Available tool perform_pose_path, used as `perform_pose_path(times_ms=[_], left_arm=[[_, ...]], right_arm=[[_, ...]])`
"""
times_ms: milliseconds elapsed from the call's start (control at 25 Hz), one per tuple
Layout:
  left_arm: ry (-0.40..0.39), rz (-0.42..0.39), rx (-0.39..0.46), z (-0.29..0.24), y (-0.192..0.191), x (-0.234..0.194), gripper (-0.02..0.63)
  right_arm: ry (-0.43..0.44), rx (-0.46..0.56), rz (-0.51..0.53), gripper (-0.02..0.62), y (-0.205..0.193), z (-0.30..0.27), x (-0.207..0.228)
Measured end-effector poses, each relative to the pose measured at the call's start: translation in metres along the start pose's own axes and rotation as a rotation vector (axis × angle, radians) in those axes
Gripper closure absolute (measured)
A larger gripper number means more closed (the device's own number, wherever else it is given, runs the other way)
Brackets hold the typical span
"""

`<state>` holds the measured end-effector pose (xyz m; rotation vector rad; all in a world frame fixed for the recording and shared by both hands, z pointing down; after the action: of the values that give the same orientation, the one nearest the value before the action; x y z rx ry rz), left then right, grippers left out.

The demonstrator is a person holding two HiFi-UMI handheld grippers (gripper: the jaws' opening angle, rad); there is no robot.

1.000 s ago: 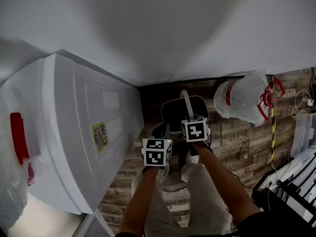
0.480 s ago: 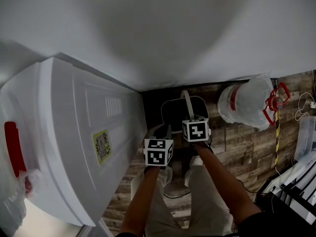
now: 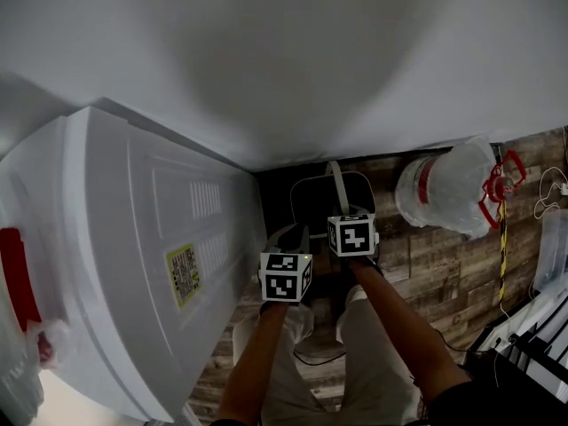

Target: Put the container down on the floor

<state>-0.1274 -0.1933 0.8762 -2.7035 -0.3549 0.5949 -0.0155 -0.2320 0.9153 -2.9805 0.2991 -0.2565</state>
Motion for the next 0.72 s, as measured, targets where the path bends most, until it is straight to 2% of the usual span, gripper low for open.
perform_pose_path(times_ms=[360, 720], left_arm=[[-0.003, -0.009, -0.009, -0.012, -0.001, -0.008, 0.591], [0.009, -0.008, 0.022, -0.021, 0.004, -0.017, 0.591]], right_arm=[[-0.002, 0.019, -0.005, 0.561, 0.01, -0.008, 0.0], [-0.018, 0.051, 0.018, 0.561, 0.017, -0.02, -0.001]])
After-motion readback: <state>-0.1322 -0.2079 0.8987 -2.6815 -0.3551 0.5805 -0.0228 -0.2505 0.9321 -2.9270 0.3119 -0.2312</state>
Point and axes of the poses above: the fingertips, and each gripper's own axes: z backward along the fingers, x to its right, y out of its top, the point moved 3 cm from there along z, backward along the fingers, and after that the axes turned 15 degrees about -x, right-handed, at the moved point
